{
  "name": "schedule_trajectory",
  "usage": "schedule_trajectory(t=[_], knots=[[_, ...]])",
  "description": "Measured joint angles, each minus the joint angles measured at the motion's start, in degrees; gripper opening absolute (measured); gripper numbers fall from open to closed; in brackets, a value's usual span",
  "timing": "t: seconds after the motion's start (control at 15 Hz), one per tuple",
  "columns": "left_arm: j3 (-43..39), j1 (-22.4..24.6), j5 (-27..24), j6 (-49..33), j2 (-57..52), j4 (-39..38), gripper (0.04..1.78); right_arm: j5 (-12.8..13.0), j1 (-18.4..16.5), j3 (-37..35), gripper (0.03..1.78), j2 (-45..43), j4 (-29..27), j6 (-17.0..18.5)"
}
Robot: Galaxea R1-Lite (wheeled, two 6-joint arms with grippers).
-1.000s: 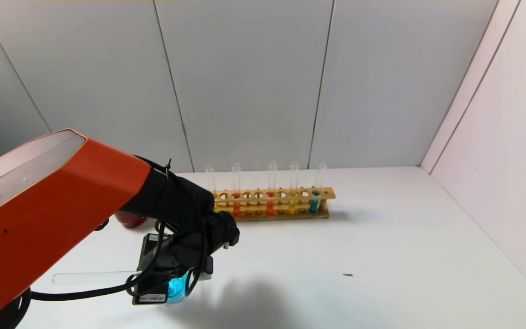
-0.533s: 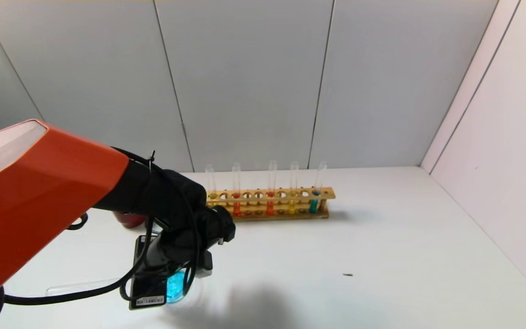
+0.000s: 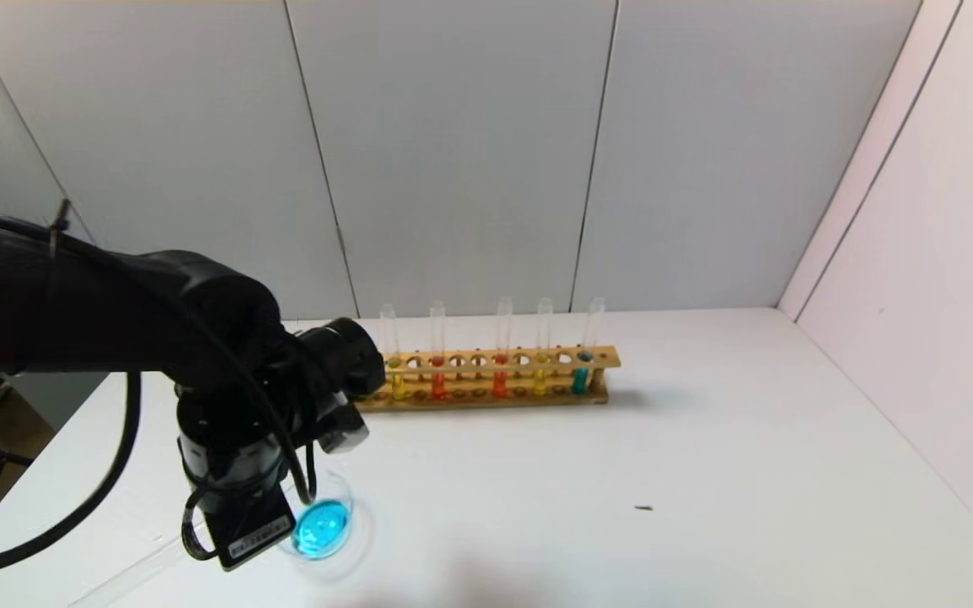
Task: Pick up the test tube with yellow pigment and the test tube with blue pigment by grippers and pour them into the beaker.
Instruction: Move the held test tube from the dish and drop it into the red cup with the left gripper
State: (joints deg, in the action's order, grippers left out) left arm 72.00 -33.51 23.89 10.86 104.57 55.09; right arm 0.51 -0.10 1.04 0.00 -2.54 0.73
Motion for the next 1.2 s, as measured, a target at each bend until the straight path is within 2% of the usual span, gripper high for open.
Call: schedule_trajectory(t=[0.13, 0.33, 0.73, 1.2], knots=[[0.0, 1.1, -0.5, -3.6, -3.2, -1.7, 0.31, 0.0, 0.0, 0.0, 1.7, 0.0, 0.0, 0.0], [0.1, 5.2, -1.6, -4.1, -6.4, -4.4, 0.31, 0.0, 0.0, 0.0, 1.7, 0.0, 0.0, 0.0], [0.1, 11.8, -2.5, -4.5, -9.9, -19.4, 0.31, 0.0, 0.0, 0.0, 1.7, 0.0, 0.0, 0.0], [1.0, 21.5, -5.5, -4.2, -9.0, -35.7, 0.31, 0.0, 0.0, 0.0, 1.7, 0.0, 0.0, 0.0]])
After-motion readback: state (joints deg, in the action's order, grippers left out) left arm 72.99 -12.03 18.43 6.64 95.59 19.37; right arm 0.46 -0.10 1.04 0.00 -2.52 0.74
